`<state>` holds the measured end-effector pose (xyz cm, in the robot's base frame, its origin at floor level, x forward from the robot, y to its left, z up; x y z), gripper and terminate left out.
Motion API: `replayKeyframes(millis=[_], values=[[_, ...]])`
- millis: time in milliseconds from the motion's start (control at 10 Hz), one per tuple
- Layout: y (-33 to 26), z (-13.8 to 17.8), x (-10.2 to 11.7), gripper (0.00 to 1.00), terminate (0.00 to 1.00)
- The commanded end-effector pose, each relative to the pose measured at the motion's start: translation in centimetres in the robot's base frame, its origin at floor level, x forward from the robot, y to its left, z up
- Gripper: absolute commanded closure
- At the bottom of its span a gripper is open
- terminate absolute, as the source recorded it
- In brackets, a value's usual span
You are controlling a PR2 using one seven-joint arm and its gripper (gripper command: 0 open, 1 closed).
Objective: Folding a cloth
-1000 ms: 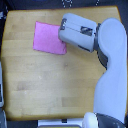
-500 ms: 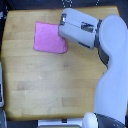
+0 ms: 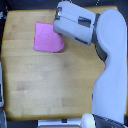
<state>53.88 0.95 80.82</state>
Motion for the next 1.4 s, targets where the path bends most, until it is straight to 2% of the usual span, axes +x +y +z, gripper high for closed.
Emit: replayKeyframes(millis=[0,300,500,700,1000,1300], values=[[6.9,0.7,0.6,1.0,0.0],[13.5,-0.1,1.4,1.0,0.0],[15.4,-0.1,2.0,1.0,0.0],[16.6,-0.9,1.3,1.0,0.0],[18.3,-2.7,1.5,1.0,0.0],[19.7,-4.1,0.4,1.0,0.0]])
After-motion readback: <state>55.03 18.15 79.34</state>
